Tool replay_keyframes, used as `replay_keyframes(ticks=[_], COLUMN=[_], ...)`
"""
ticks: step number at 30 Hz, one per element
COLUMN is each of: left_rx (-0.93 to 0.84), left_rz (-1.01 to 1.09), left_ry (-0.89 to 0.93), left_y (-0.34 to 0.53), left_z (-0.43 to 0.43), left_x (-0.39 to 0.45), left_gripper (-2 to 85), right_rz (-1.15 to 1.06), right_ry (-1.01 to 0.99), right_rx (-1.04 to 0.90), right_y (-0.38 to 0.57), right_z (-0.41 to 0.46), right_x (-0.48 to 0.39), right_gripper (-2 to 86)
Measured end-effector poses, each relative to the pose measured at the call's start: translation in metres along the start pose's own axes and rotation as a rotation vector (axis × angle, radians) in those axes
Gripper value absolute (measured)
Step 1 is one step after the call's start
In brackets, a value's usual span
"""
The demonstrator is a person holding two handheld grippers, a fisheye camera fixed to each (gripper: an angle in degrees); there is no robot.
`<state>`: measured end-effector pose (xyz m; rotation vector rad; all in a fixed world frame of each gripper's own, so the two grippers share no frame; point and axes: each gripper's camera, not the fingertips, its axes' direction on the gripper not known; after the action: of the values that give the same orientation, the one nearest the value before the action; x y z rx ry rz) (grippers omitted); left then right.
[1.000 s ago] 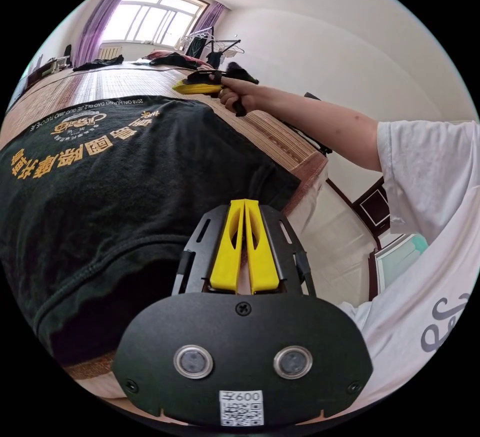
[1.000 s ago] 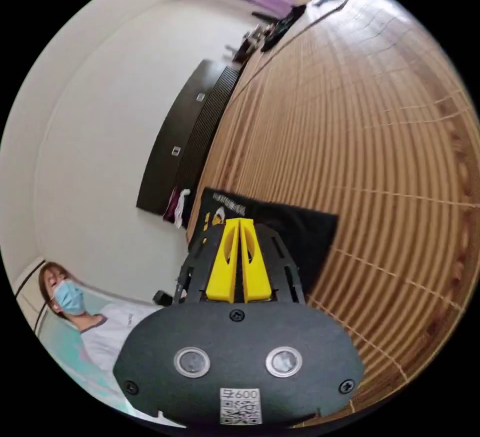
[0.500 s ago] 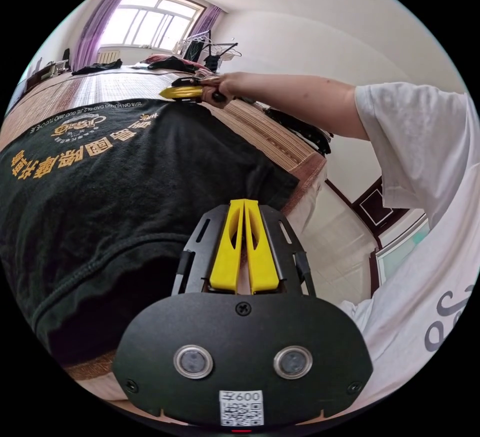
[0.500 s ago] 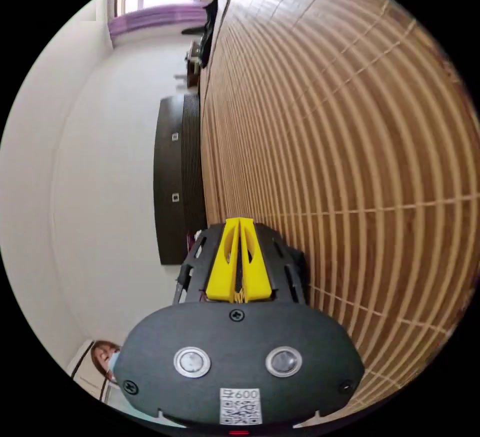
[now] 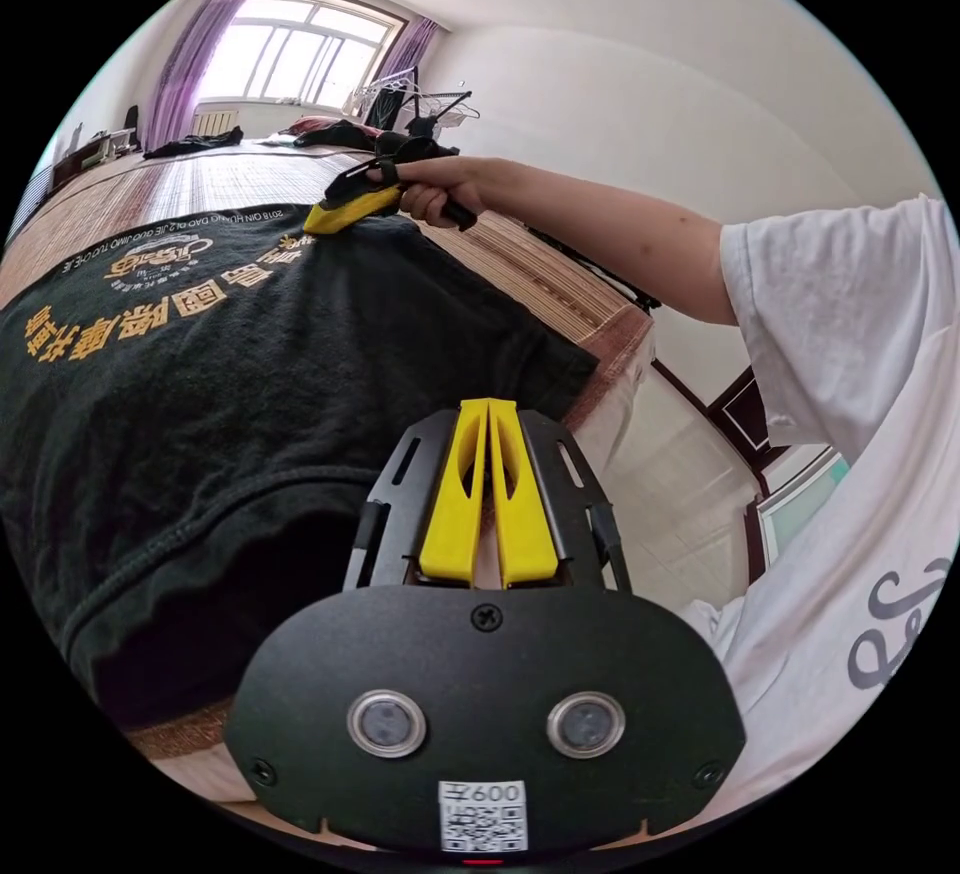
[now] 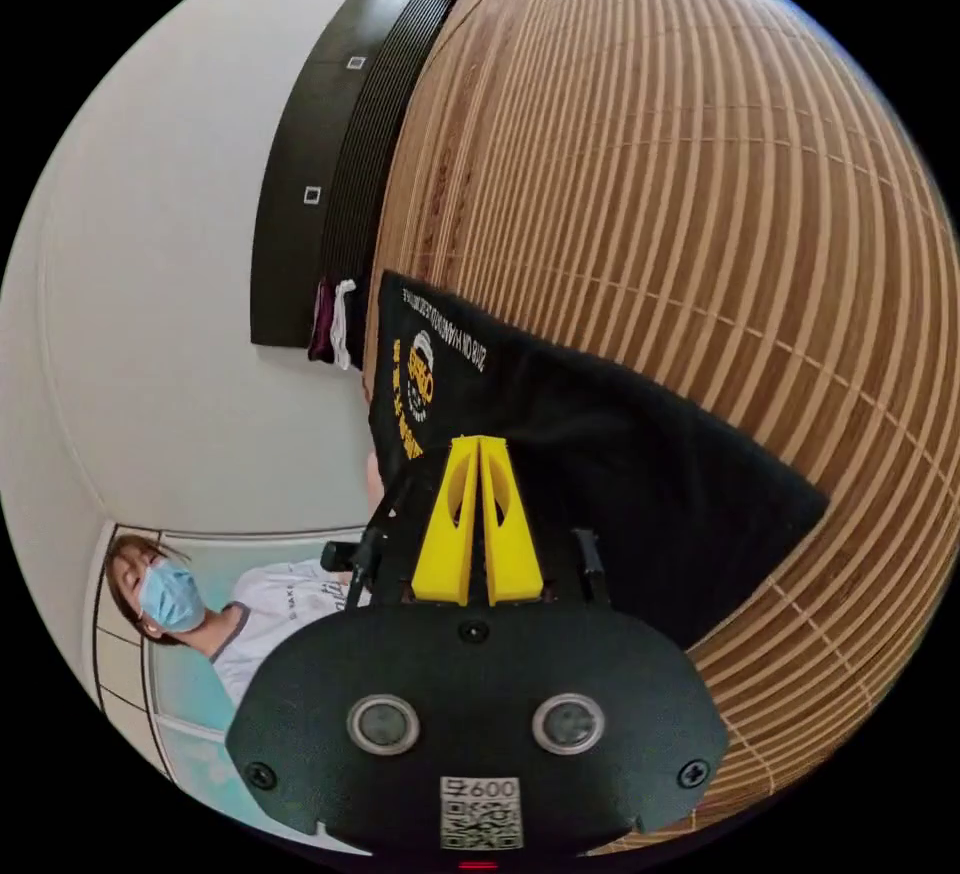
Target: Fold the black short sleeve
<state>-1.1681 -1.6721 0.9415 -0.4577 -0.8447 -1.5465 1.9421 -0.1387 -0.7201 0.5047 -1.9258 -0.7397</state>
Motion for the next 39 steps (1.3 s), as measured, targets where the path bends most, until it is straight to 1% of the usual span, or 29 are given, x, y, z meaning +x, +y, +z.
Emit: replay_keyframes(ticks=[1,3,5,6,7,8,9,11,12,13,14,15,16,17,19,21,23,25,27,28,29,30,31,32,33,34,36,38,39], left_rx=[-0.001,-0.002,0.000,-0.001,0.000,0.001,0.002,0.009,0.010,0.013,0.013,0.013,0.013,0.015,0.015,0.013,0.013,0.015,0.017,0.019,0.022,0.024,0.026,0.027,0.027,0.029,0.030,0.030,0.031], left_rz=[0.003,0.001,-0.007,-0.008,-0.006,-0.003,-0.001,-0.002,-0.001,0.001,0.004,0.004,0.003,0.004,0.007,0.007,0.004,0.006,0.009,0.009,0.010,0.012,0.015,0.017,0.017,0.018,0.019,0.018,0.017], left_ry=[-0.006,-0.002,0.011,0.012,0.010,0.006,0.004,0.006,0.007,0.008,0.008,0.008,0.009,0.009,0.005,0.005,0.012,0.011,0.008,0.008,0.009,0.010,0.010,0.010,0.011,0.012,0.012,0.015,0.016], left_y=[0.001,0.002,0.004,0.005,0.005,0.006,0.007,0.009,0.010,0.011,0.011,0.012,0.012,0.013,0.013,0.013,0.014,0.014,0.014,0.014,0.014,0.014,0.014,0.014,0.013,0.013,0.012,0.010,0.009], left_z=[-0.002,-0.004,-0.007,-0.007,-0.008,-0.008,-0.008,-0.009,-0.009,-0.008,-0.008,-0.007,-0.006,-0.005,-0.003,0.000,0.005,0.009,0.013,0.017,0.020,0.022,0.026,0.030,0.032,0.037,0.044,0.054,0.057], left_x=[-0.001,-0.004,-0.009,-0.009,-0.010,-0.010,-0.010,-0.010,-0.011,-0.010,-0.010,-0.010,-0.009,-0.008,-0.005,-0.003,0.000,0.004,0.009,0.012,0.015,0.017,0.021,0.025,0.027,0.031,0.038,0.048,0.051], left_gripper=[0.1,0.1,0.1,0.1,0.1,0.1,0.1,0.1,0.1,0.1,0.1,0.1,0.1,0.1,0.1,0.1,0.1,0.1,0.1,0.1,0.1,0.1,0.1,0.1,0.1,0.1,0.0,0.0,0.0], right_rz=[0.048,0.077,0.113,0.121,0.103,0.029,-0.030,-0.213,-0.246,-0.274,-0.275,-0.283,-0.284,-0.267,-0.212,-0.145,-0.038,-0.016,-0.104,-0.176,-0.225,-0.234,-0.235,-0.239,-0.237,-0.228,-0.212,-0.100,-0.068], right_ry=[-0.050,0.026,0.147,0.206,0.295,0.338,0.332,0.194,0.135,0.021,-0.016,0.001,0.109,0.223,0.148,0.125,0.129,0.145,0.111,0.048,-0.042,-0.088,-0.148,-0.125,-0.088,-0.001,-0.022,-0.019,-0.005], right_rx=[0.042,0.149,0.355,0.419,0.510,0.532,0.516,0.328,0.258,0.080,-0.095,-0.160,-0.231,-0.245,-0.189,-0.002,0.318,0.489,0.466,0.347,0.167,0.070,-0.108,-0.237,-0.276,-0.317,-0.263,-0.011,0.076], right_y=[-0.002,-0.003,0.009,0.015,0.026,0.032,0.033,0.028,0.026,0.021,0.019,0.020,0.023,0.023,0.016,0.012,0.027,0.045,0.048,0.041,0.033,0.030,0.027,0.028,0.029,0.027,0.015,-0.005,-0.007], right_z=[-0.008,-0.023,-0.049,-0.055,-0.059,-0.053,-0.047,-0.007,0.007,0.038,0.071,0.085,0.107,0.118,0.110,0.082,0.038,0.024,0.031,0.049,0.077,0.093,0.127,0.157,0.170,0.187,0.185,0.149,0.137], right_x=[0.016,0.027,0.030,0.028,0.019,0.007,0.000,-0.016,-0.017,-0.014,-0.010,-0.009,-0.004,0.007,0.029,0.052,0.079,0.086,0.081,0.078,0.078,0.079,0.082,0.082,0.083,0.086,0.092,0.114,0.118], right_gripper=[-0.8,-0.8,-0.8,-0.8,-0.8,-0.8,-0.8,-0.8,-0.8,-0.8,-0.8,-0.8,-0.8,-0.8,-0.8,-0.8,-0.8,-0.8,-0.9,-0.9,-0.9,-0.9,-0.9,-0.9,-0.9,-0.9,-0.9,-0.9,-0.9])
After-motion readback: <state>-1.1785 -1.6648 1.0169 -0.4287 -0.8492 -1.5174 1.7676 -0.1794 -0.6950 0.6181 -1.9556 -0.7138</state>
